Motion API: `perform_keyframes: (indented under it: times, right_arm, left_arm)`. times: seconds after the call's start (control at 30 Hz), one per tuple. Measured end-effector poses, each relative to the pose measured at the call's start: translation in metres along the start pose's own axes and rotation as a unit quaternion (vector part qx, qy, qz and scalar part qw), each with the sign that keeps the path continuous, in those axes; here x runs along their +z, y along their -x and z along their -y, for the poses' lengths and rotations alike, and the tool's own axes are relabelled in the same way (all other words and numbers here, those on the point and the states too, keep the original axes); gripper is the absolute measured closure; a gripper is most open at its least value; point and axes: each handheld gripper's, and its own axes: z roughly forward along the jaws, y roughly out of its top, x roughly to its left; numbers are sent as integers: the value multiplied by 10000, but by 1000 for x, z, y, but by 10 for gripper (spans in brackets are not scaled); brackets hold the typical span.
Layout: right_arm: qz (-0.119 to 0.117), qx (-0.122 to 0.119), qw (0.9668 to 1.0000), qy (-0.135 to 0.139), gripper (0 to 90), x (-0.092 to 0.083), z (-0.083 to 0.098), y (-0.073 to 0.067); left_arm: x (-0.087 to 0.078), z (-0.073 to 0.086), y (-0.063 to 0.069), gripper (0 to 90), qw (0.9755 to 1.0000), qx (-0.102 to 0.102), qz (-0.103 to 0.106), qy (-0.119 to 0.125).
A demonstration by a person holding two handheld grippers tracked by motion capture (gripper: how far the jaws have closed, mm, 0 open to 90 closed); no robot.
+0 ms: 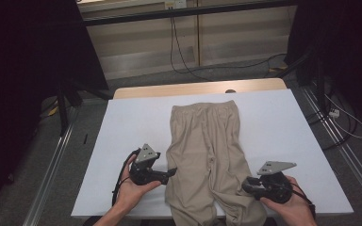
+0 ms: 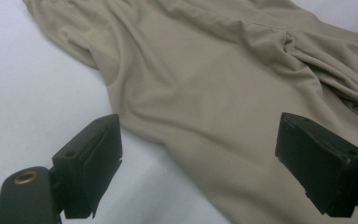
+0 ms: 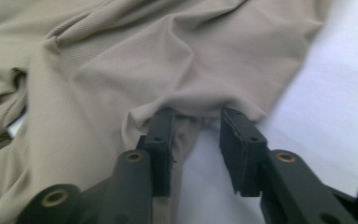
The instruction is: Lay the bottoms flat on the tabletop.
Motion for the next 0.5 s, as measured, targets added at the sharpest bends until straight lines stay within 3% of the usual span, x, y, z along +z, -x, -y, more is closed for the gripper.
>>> perform_keyframes:
  times: [0.07, 0.2, 0.27, 0.3, 0.43, 0.5]
  right_arm:
    - [20, -178, 9998, -20, 602, 7, -5, -4]
    - [283, -408, 9987, -76, 636, 12, -8, -11]
    - [245, -398, 9989, -86, 880, 9, -7, -12]
    - [225, -354, 9991, -87, 892, 7, -5, -11]
    - [533, -393, 9975, -245, 900, -6, 3, -6]
    - [671, -257, 9970, -289, 900, -16, 10, 0]
  left_arm:
    - [1, 0, 0, 149, 10000, -3, 16, 12]
    - [2, -1, -1, 149, 10000, 2, 35, 3]
    - [2, -1, 0, 149, 10000, 18, 46, 8]
    - [2, -1, 0, 149, 10000, 25, 46, 5]
    - [2, -1, 0, 149, 10000, 22, 41, 7]
    - [2, -1, -1, 149, 10000, 1, 30, 4]
